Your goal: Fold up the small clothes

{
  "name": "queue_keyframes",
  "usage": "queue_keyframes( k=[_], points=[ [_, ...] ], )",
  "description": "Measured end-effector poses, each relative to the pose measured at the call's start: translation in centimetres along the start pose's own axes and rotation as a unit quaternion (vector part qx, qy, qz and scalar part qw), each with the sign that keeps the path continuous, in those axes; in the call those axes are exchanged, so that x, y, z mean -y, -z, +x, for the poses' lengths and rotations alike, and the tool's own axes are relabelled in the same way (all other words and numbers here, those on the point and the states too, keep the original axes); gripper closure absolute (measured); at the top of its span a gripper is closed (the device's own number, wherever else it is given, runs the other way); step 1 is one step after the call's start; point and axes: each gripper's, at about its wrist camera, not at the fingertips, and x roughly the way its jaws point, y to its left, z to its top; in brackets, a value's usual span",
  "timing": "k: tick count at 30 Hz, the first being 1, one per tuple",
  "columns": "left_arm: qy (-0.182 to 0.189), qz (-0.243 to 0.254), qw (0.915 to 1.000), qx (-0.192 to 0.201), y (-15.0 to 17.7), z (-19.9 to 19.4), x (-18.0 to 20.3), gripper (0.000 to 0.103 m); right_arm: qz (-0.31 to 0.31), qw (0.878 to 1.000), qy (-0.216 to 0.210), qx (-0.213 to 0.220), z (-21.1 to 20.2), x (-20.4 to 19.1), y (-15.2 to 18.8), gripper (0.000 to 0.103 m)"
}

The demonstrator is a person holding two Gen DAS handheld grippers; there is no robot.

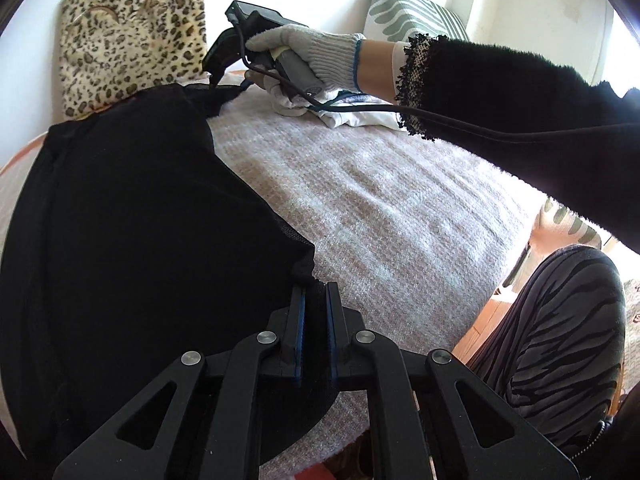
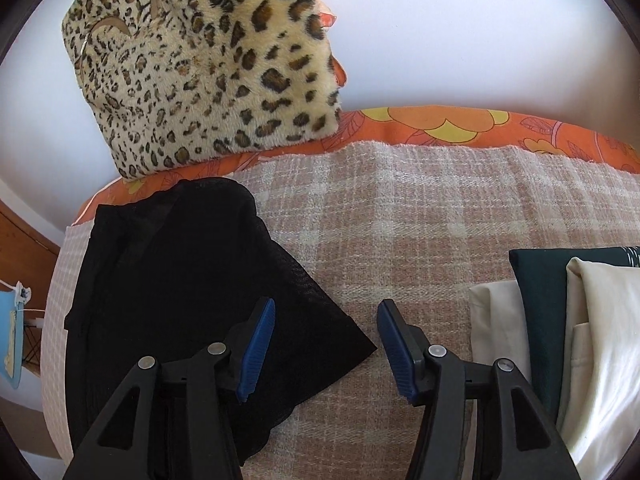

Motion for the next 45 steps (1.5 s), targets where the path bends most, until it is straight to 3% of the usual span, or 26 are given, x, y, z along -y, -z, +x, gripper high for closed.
queue_keyframes(
  k=[1,3,4,6,13,22,32,45],
  points=[
    [0.000,-0.003,1.0000,0.001,0.0,0.0,-0.1,0.096,-0.012,1.000,0.011,0.004,0.2,-0.4,0.1,0.049],
    [0.001,-0.009,1.0000,0.003,0.1,0.0,-0.2,0.096,-0.037,0.999,0.025,0.008,0.4,-1.3,0.3,0.071],
    [0.002,-0.011,0.9999,0.004,0.2,0.0,-0.2,0.096,-0.045,0.999,0.025,0.007,0.6,-1.6,0.4,0.075],
    [0.005,-0.013,0.9999,0.008,0.3,-0.2,-0.1,0.096,-0.050,0.999,0.015,0.001,0.6,-1.9,0.3,0.101],
    [0.008,-0.028,0.9992,0.028,0.8,-1.1,-0.9,0.096,-0.006,0.999,-0.026,0.020,-1.5,-1.7,-1.1,0.103],
    [0.007,-0.059,0.9968,0.052,1.5,-2.8,-3.3,0.097,0.001,0.999,-0.026,0.034,-3.9,-4.5,-3.1,0.103],
    [-0.004,-0.100,0.9928,0.066,3.1,-4.7,-6.5,0.097,-0.065,0.997,-0.018,0.033,-3.5,-13.7,-5.1,0.103],
    [-0.023,-0.160,0.9840,0.074,6.0,-5.9,-10.7,0.097,-0.151,0.988,0.004,0.011,1.6,-27.3,-6.0,0.103]
  ],
)
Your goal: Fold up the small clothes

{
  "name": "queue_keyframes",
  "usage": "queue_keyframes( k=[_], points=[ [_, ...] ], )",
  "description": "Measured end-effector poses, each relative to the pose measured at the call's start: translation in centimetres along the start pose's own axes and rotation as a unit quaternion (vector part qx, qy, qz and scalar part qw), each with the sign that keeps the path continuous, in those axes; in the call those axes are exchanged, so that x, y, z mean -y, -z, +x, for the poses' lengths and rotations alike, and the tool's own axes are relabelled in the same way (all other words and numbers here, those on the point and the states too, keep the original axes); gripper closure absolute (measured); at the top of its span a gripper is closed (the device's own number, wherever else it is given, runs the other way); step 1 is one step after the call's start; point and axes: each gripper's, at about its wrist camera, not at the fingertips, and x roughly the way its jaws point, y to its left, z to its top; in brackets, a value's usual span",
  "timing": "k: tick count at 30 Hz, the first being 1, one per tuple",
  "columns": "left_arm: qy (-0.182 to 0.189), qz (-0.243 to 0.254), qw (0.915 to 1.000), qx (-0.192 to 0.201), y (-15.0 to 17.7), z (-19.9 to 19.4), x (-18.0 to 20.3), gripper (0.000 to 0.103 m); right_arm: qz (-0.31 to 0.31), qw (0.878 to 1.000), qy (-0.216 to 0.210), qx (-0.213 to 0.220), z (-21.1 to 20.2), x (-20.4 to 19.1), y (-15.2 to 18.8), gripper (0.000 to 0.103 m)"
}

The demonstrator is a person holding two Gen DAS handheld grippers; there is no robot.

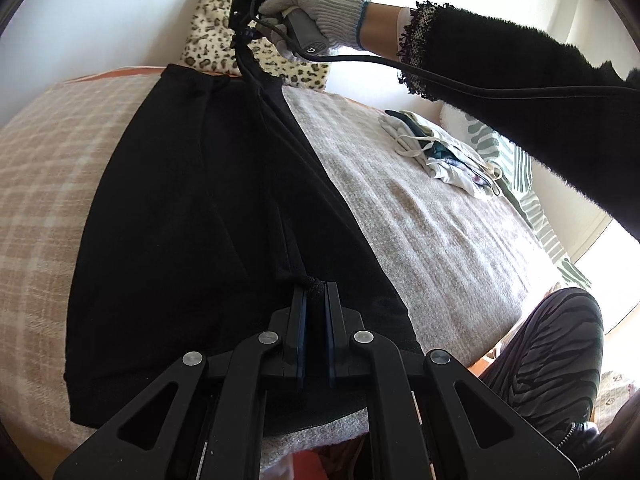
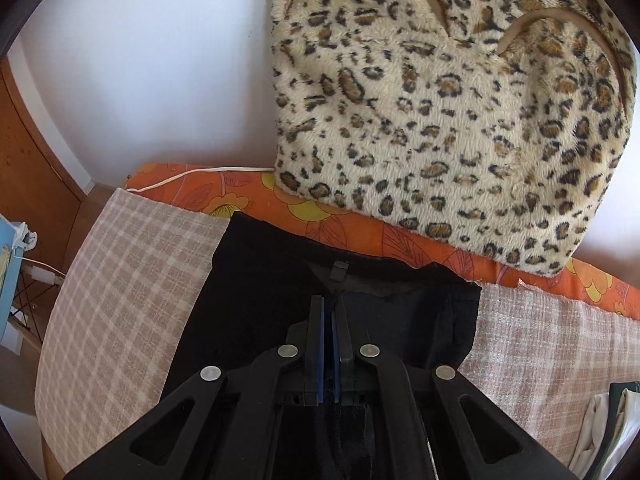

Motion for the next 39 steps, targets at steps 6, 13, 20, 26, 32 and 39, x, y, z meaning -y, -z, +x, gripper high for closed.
queue_keyframes(
  k=[6,13,20,26,32,39],
  points=[
    [-0.020,0.021,0.9989,0.037,-0.2,-1.6,0.4,0.097,0.000,1.000,0.021,0.001,1.2,-1.1,-0.9,0.103],
    [-0.025,0.024,0.9992,0.019,0.2,-1.5,0.2,0.094,0.026,0.999,-0.017,-0.013,2.6,0.1,-0.8,0.090],
    [-0.031,0.046,0.9980,0.029,-0.1,-5.0,0.1,0.069,-0.004,0.999,-0.037,0.016,-1.7,0.0,1.5,0.062],
    [-0.062,0.054,0.9964,0.018,-0.3,-8.3,-2.6,0.066,0.017,0.997,-0.073,0.027,-7.9,1.9,8.0,0.062],
    [-0.097,0.010,0.9950,-0.025,-0.7,-8.4,-6.9,0.066,-0.002,0.996,-0.088,0.008,-13.3,0.8,19.7,0.060],
    [-0.099,0.005,0.9921,-0.077,0.4,-5.6,-7.5,0.066,-0.009,0.988,-0.146,-0.054,-15.5,-2.2,32.9,0.060]
  ],
)
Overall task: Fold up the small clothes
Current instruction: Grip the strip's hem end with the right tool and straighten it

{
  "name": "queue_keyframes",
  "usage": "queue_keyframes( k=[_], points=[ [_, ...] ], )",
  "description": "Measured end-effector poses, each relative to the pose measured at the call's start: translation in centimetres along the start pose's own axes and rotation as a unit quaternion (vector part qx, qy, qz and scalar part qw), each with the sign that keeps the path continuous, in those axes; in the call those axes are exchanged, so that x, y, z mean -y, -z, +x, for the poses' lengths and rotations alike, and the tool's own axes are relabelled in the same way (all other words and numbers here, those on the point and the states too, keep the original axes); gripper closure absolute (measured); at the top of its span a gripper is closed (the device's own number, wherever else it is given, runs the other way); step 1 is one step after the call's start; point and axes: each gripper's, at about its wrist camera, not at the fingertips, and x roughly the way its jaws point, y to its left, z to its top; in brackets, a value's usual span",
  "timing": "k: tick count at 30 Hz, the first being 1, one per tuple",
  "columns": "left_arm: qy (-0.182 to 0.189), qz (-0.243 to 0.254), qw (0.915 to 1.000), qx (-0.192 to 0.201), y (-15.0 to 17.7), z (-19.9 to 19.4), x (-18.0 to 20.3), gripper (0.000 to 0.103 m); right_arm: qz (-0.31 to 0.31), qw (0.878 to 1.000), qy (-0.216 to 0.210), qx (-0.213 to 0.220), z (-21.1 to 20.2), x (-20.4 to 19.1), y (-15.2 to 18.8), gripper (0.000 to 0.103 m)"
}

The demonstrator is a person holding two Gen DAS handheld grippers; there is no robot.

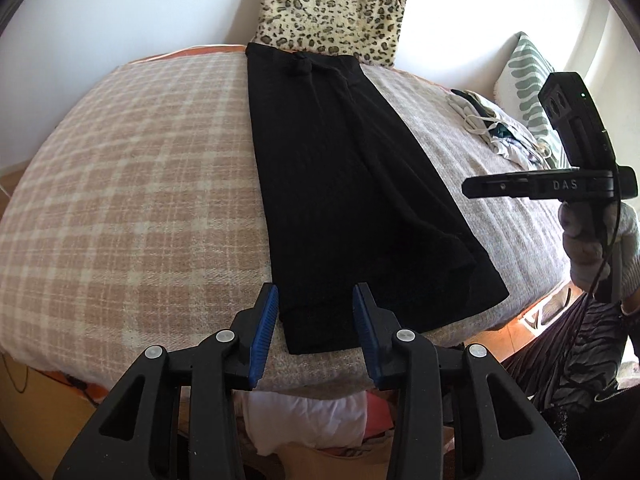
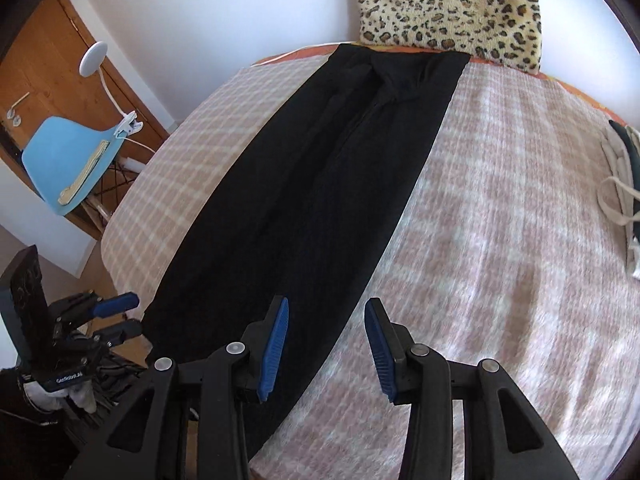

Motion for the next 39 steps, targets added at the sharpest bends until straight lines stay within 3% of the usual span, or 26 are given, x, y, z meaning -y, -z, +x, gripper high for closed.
queue_keyframes(
  k=[4,8,9,10,12,14,18,21,23,24,25,26,28,30,31,32,33,35,38,39],
  points=[
    [-0.018,0.010,0.9997,-0.015,0.5,1.0,0.2,0.066,0.018,0.999,-0.034,-0.027,0.7,-1.4,3.9,0.060],
    [-0.011,0.004,0.9999,-0.001,0.5,1.1,-0.3,0.095,0.016,0.999,-0.029,-0.033,1.2,-2.3,5.5,0.060],
    [-0.009,0.004,1.0000,0.000,0.5,1.0,-0.4,0.096,0.010,0.999,-0.022,-0.034,1.2,-2.5,5.5,0.062],
    [-0.008,0.005,0.9999,0.001,0.4,1.1,-0.4,0.097,0.004,0.999,-0.015,-0.031,1.2,-2.8,5.5,0.066],
    [-0.009,0.005,0.9999,0.002,0.4,1.0,-0.5,0.098,-0.002,0.999,-0.006,-0.033,1.7,-3.2,5.5,0.089],
    [-0.013,-0.001,0.9999,0.008,0.5,0.3,-1.0,0.098,-0.015,1.000,0.011,-0.024,1.9,-3.4,5.5,0.100],
    [-0.011,-0.004,0.9998,0.017,1.0,-1.1,-1.8,0.098,0.005,1.000,0.009,-0.019,1.0,-2.4,5.7,0.103],
    [-0.017,0.005,0.9998,0.009,1.1,-1.3,-1.7,0.093,0.000,1.000,-0.006,-0.026,0.8,-2.7,6.0,0.100],
    [-0.016,-0.005,0.9997,0.016,1.0,-1.6,-1.9,0.075,0.008,1.000,-0.005,-0.025,0.7,-2.9,6.1,0.092],
    [-0.016,-0.010,0.9996,0.021,0.9,-1.8,-2.0,0.068,0.019,0.999,-0.010,-0.029,0.8,-2.8,6.2,0.072],
    [-0.018,-0.015,0.9995,0.023,0.8,-1.9,-2.1,0.056,0.035,0.999,-0.019,-0.028,0.6,-2.5,6.3,0.062],
    [-0.019,-0.019,0.9994,0.021,0.7,-1.8,-2.1,0.049,0.046,0.998,-0.023,-0.025,0.5,-2.4,6.5,0.060],
    [-0.011,-0.025,0.9996,0.010,0.6,-1.1,-2.2,0.049,0.048,0.998,-0.024,-0.029,0.6,-2.4,7.0,0.060],
    [-0.004,-0.029,0.9995,-0.009,0.6,0.1,-2.2,0.060,0.030,0.999,-0.008,-0.025,0.6,-3.1,7.1,0.063],
    [0.001,-0.028,0.9994,-0.018,0.6,0.7,-2.1,0.084,0.020,0.999,0.003,-0.025,0.7,-3.5,7.0,0.067],
    [-0.005,-0.020,0.9998,-0.007,0.6,0.6,-1.9,0.095,0.015,1.000,0.003,-0.027,0.8,-3.8,7.0,0.081],
    [-0.003,-0.013,0.9999,-0.008,0.5,0.6,-1.8,0.097,0.014,0.999,-0.003,-0.033,1.2,-4.1,7.0,0.092],
    [-0.006,-0.013,0.9999,0.002,0.4,-0.1,-1.9,0.098,0.006,0.999,0.006,-0.035,1.3,-4.3,7.0,0.098],
    [-0.024,-0.001,0.9996,0.012,0.5,-1.2,-2.1,0.098,0.001,0.999,0.004,-0.033,0.3,-4.3,6.9,0.100],
    [-0.032,0.001,0.9994,0.013,0.6,-1.5,-2.3,0.098,-0.002,0.999,-0.001,-0.034,0.1,-4.5,6.9,0.095]
  ],
)
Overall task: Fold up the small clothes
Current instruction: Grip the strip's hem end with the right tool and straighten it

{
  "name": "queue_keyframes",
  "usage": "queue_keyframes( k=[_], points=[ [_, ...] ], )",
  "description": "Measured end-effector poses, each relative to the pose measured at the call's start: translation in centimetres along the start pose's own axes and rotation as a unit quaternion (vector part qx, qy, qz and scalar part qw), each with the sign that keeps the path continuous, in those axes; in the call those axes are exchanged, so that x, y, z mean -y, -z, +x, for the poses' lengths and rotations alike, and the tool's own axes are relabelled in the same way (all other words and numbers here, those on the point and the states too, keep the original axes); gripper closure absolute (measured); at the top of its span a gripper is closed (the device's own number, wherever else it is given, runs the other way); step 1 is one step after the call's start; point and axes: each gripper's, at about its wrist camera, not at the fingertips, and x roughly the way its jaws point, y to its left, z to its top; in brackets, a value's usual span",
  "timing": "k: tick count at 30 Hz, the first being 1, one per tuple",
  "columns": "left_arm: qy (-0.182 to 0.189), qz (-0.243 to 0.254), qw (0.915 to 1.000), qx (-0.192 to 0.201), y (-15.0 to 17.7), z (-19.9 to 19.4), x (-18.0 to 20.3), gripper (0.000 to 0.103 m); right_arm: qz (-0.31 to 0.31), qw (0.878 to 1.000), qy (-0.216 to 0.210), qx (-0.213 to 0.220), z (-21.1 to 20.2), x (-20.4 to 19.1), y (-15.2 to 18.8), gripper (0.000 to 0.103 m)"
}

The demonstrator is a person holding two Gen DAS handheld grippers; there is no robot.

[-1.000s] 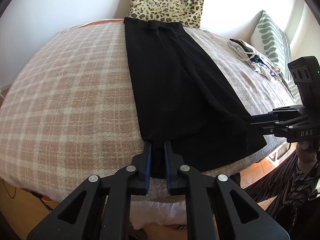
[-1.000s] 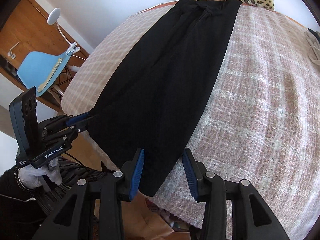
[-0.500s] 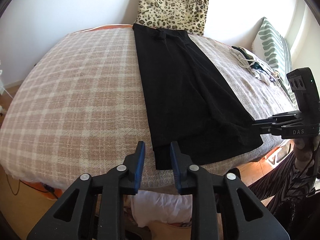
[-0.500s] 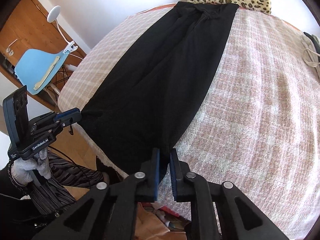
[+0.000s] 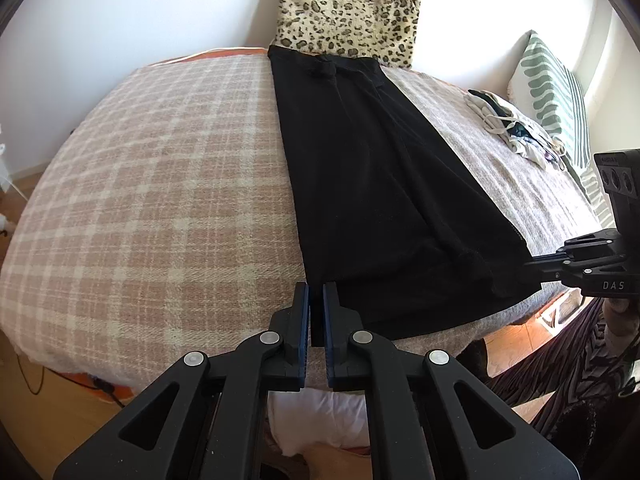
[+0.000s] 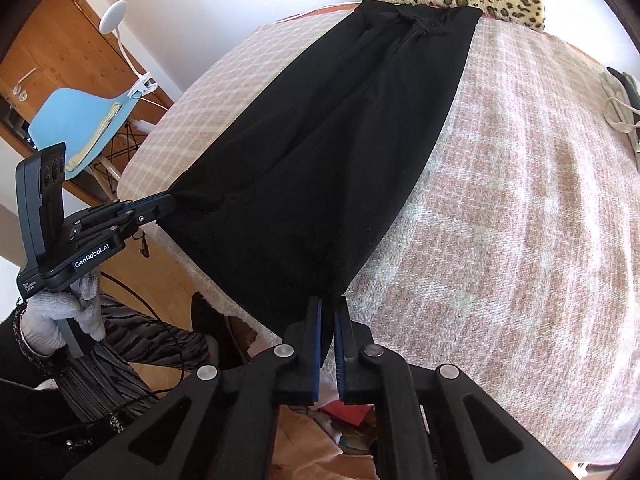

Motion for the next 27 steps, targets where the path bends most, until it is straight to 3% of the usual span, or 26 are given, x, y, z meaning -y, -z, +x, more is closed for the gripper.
queue_keyframes(
  k=[2,4,5,6,9,11,13,17,20,24,26,27],
  points=[
    [-0.007,0.001,1.0000,0.001,0.1,-0.5,-0.5,0.098,-0.013,1.000,0.014,0.001,-0.6,-0.2,0.3,0.093],
    [-0.017,-0.002,0.9998,0.001,0.2,-0.9,-0.9,0.093,-0.019,0.999,0.034,0.007,-1.0,-0.3,0.4,0.082],
    [-0.018,-0.002,0.9998,0.006,0.1,-1.2,-1.0,0.090,-0.010,0.999,0.033,0.011,-1.2,0.1,0.5,0.072],
    [-0.016,-0.001,0.9998,0.010,0.0,-1.4,-0.9,0.090,-0.001,1.000,0.024,0.016,-1.4,0.4,0.5,0.070],
    [0.014,0.012,0.9996,0.020,-0.7,-1.9,0.5,0.087,0.014,0.999,0.017,0.024,-1.5,0.9,0.6,0.070],
    [0.042,0.032,0.9981,0.030,-1.3,-2.0,2.3,0.074,0.032,0.999,0.009,0.025,-1.1,1.2,0.5,0.070],
    [0.072,0.054,0.9952,0.039,-1.9,-2.0,4.2,0.072,0.055,0.998,-0.008,0.031,-0.7,1.9,0.4,0.070],
    [0.115,0.092,0.9886,0.032,-3.0,-0.8,7.8,0.072,0.103,0.993,-0.050,0.040,-0.4,3.5,0.0,0.066],
    [0.106,0.122,0.9868,0.010,-2.7,0.9,9.3,0.072,0.149,0.984,-0.086,0.046,0.0,4.7,-0.5,0.064],
    [0.099,0.119,0.9878,-0.023,-1.7,2.7,9.3,0.073,0.187,0.977,-0.088,0.047,0.8,6.4,-1.5,0.066],
    [0.099,0.113,0.9883,-0.027,-1.4,2.9,9.0,0.091,0.191,0.976,-0.087,0.051,1.2,6.4,-2.0,0.072],
    [0.101,0.112,0.9882,-0.028,-1.3,3.0,8.9,0.093,0.188,0.977,-0.083,0.049,1.0,7.0,-2.1,0.078]
  ],
)
